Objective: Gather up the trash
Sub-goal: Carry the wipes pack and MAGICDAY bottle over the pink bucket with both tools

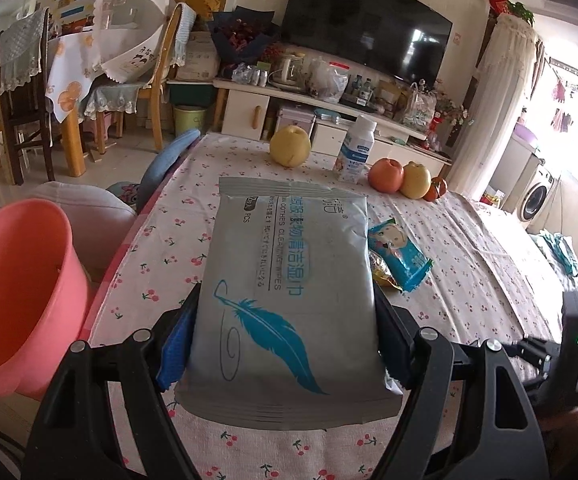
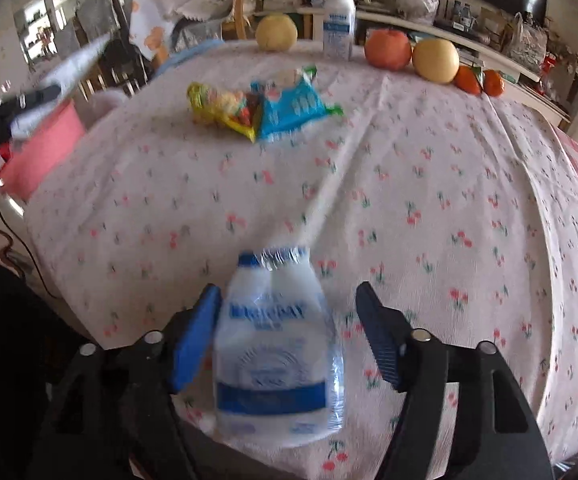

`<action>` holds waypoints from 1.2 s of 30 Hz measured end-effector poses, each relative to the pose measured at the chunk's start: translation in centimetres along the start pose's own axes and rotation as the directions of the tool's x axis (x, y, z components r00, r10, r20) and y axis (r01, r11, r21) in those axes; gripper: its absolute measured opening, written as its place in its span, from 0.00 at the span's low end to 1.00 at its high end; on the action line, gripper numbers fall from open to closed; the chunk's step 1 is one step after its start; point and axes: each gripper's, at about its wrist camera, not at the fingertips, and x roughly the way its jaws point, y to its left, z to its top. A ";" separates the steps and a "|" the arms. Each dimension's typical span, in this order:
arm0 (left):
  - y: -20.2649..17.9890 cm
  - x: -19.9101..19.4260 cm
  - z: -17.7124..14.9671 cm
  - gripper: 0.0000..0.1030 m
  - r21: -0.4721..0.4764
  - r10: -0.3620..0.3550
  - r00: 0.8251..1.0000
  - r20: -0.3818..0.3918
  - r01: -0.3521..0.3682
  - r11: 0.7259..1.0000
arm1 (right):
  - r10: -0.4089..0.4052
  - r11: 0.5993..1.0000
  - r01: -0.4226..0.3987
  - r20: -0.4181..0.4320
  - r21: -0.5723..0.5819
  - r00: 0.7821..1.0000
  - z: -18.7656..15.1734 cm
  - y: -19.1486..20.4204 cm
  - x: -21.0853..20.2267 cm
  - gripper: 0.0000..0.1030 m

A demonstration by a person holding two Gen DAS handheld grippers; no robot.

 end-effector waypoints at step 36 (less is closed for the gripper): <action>11.6 -5.7 1.7 0.75 -0.300 0.314 0.930 0.193 -0.248 0.921 | 0.360 0.932 -0.364 0.163 -0.010 0.919 11.1 14.8 -1.2 0.58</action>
